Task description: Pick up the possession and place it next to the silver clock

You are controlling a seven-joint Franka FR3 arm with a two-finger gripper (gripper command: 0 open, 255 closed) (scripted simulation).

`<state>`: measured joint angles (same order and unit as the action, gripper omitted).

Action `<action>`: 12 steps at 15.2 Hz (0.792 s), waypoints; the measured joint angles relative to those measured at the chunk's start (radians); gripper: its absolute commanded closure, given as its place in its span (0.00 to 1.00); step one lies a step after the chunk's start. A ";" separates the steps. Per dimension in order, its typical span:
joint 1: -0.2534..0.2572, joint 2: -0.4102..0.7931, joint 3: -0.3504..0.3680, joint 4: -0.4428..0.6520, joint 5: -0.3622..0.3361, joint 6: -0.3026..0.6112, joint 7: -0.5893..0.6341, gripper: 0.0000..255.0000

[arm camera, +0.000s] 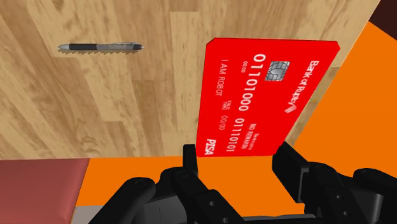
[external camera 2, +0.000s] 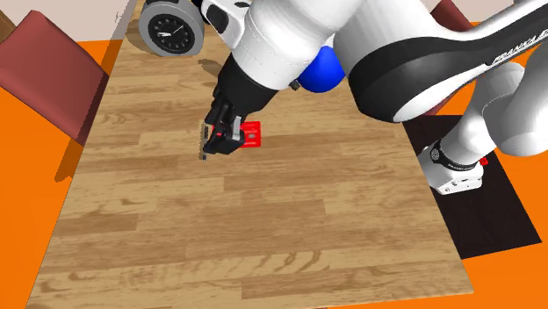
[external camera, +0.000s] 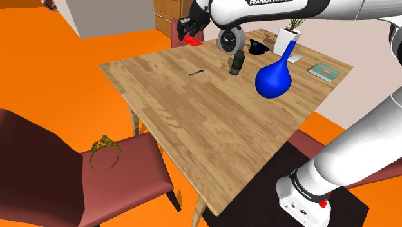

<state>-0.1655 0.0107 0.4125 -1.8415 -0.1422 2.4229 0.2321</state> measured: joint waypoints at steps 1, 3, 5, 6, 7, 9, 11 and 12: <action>-0.012 -0.001 -0.011 0.002 0.021 0.000 -0.035 1.00; -0.035 -0.012 -0.033 -0.019 0.063 0.015 -0.102 1.00; -0.055 -0.011 -0.053 -0.018 0.096 0.017 -0.161 1.00; -0.065 -0.005 -0.063 -0.009 0.111 0.014 -0.190 1.00; -0.077 -0.020 -0.074 -0.034 0.135 0.026 -0.224 1.00; -0.097 -0.014 -0.096 -0.025 0.169 0.023 -0.287 1.00; -0.120 0.006 -0.118 0.003 0.200 0.012 -0.351 1.00; -0.131 0.017 -0.128 0.014 0.213 0.010 -0.380 1.00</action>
<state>-0.2964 0.0277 0.2843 -1.8274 0.0712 2.4327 -0.1483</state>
